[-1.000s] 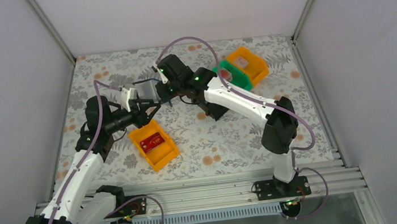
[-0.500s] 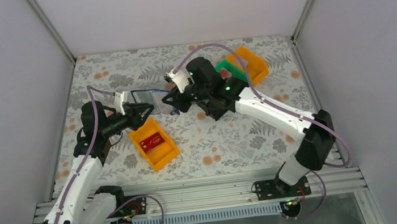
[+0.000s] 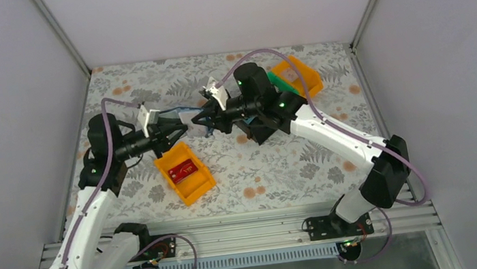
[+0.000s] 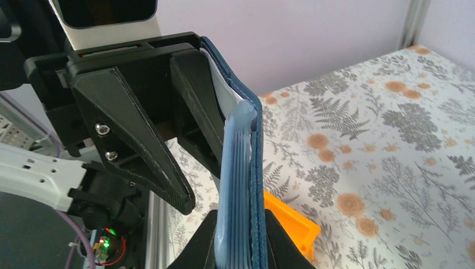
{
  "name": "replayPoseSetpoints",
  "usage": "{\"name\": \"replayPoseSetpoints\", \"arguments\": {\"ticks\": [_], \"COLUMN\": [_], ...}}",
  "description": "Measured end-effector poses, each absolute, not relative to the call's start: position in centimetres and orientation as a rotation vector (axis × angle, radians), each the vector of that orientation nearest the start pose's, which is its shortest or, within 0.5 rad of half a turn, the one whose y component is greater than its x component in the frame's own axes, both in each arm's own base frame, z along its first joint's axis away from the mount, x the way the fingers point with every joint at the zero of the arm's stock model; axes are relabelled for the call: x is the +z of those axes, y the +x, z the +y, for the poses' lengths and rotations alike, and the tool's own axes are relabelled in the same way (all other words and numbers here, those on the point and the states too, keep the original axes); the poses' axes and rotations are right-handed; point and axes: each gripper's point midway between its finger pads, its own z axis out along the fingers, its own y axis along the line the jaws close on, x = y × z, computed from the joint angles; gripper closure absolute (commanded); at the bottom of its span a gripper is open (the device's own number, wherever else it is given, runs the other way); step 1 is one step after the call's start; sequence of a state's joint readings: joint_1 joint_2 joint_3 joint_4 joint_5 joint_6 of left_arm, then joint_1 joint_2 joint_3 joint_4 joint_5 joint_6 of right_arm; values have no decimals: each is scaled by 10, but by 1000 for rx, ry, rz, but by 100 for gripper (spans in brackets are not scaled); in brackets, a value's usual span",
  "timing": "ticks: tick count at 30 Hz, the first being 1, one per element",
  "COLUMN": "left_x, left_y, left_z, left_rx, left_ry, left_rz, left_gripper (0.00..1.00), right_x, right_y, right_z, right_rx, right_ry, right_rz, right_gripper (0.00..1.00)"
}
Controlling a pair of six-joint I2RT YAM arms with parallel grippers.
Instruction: Take the credit cards out of the card holder
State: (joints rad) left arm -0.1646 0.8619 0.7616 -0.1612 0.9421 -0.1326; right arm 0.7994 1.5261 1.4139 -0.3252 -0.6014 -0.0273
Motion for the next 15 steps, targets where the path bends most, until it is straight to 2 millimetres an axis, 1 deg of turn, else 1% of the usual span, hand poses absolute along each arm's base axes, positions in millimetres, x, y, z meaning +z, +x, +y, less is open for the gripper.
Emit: {"name": "replayPoseSetpoints", "arguments": {"ticks": [4,8,11,15], "left_x": [315,320,323,333], "left_y": [232,227,218,206], "left_z": [-181,-180,-183,-187], "left_rx": [-1020,-1014,-1041,-1071], "left_ry": [766,781,815,874], "left_rz": [1671,1666,1646,1578], "left_gripper": [74,72,71,71], "right_x": [329,334,337,348], "right_y": [240,235,226,213], "right_z": [395,395,391,384], "right_rx": [1139,1162,1173,1179], "right_ry": [-1217,-1237,-1271,-1318], "right_rz": [1679,1650,1611,1536], "right_gripper": [96,95,95,95]}}
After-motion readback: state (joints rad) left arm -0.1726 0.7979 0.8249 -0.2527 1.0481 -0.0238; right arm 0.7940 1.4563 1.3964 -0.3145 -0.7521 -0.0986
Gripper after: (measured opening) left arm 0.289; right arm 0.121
